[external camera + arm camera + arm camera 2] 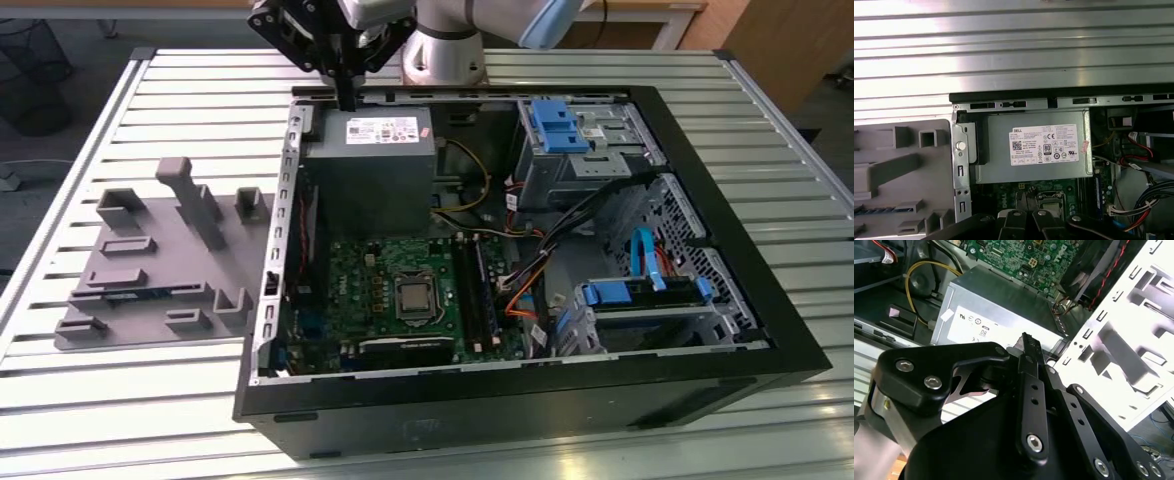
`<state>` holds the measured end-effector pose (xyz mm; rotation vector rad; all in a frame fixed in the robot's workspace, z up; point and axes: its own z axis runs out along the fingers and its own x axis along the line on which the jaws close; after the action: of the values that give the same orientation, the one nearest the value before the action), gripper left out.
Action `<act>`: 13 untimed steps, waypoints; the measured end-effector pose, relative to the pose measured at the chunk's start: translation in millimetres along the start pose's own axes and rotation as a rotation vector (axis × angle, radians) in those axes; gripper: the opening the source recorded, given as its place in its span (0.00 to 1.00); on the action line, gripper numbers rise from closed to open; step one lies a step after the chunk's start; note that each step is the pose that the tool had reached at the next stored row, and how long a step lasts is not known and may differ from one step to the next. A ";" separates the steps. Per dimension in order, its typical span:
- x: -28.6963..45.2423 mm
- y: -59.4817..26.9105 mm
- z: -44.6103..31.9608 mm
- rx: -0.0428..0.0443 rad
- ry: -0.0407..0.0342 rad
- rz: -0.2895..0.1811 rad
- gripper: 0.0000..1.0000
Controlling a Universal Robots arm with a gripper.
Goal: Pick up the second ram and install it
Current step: 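Reach for the second ram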
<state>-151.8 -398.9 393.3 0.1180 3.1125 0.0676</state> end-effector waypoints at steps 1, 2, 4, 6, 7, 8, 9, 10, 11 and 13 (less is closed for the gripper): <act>1.2 -0.1 0.0 0.0000 0.0000 0.000 0.11; 2.4 -0.2 0.0 -0.0001 0.0000 0.000 0.11; 4.9 -0.4 -0.1 0.0000 0.0000 0.000 0.11; 7.4 -0.6 -0.2 0.0000 0.0000 0.000 0.11; 8.6 -0.7 -0.2 0.0000 0.0000 0.000 0.11; 9.8 -0.7 -0.3 0.0000 0.0000 0.000 0.11; 10.9 -0.8 -0.3 -0.0001 0.0000 0.000 0.11; 12.0 -0.9 -0.3 -0.0001 -0.0001 0.000 0.11; 13.1 -1.0 -0.4 0.0000 0.0000 0.000 0.11; 15.3 -1.2 -0.4 -0.0001 0.0000 0.000 0.11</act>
<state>-167.2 -398.9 393.3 0.1180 3.1124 0.0677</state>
